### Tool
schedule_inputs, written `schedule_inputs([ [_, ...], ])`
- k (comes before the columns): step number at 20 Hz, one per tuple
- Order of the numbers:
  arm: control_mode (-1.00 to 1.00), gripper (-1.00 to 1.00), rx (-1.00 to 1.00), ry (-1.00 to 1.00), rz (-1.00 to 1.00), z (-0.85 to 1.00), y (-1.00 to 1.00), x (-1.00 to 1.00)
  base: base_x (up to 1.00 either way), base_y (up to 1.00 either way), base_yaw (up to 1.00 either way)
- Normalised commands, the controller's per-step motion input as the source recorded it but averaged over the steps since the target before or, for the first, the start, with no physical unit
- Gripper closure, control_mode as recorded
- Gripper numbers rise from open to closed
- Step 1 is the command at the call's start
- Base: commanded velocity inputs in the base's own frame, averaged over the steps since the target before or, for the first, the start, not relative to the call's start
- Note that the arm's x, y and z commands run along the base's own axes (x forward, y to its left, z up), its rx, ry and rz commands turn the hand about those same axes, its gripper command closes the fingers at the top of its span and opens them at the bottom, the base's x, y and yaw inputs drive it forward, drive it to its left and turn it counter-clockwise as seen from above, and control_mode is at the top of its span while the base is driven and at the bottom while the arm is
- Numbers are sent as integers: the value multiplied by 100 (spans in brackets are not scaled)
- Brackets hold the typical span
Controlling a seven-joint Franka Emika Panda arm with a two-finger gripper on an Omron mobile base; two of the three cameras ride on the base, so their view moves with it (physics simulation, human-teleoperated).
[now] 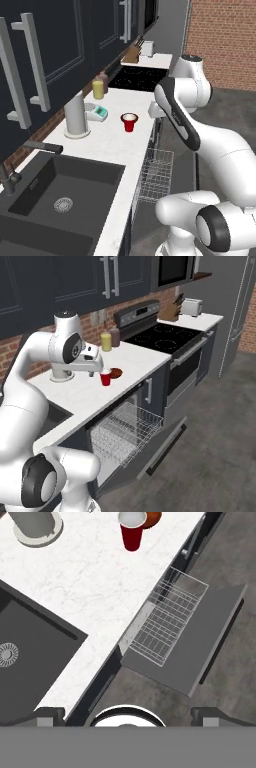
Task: Pick up the cup and bowl from the counter, place them in the dishwasher, and close the dishwasher door.
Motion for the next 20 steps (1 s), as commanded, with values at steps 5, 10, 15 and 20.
schedule_inputs([
  [5, 100, -100, 0, 0, 0, 0, 0, 0, 28, 36, -15],
  [10, 100, -100, 0, 0, 0, 0, 0, 0, 29, 19, -2],
  [15, 100, -100, 0, 0, 0, 0, 0, 0, 47, 1, 0],
  [20, -100, -100, 4, 0, 0, 0, -9, 48, 0, 0, 0],
])
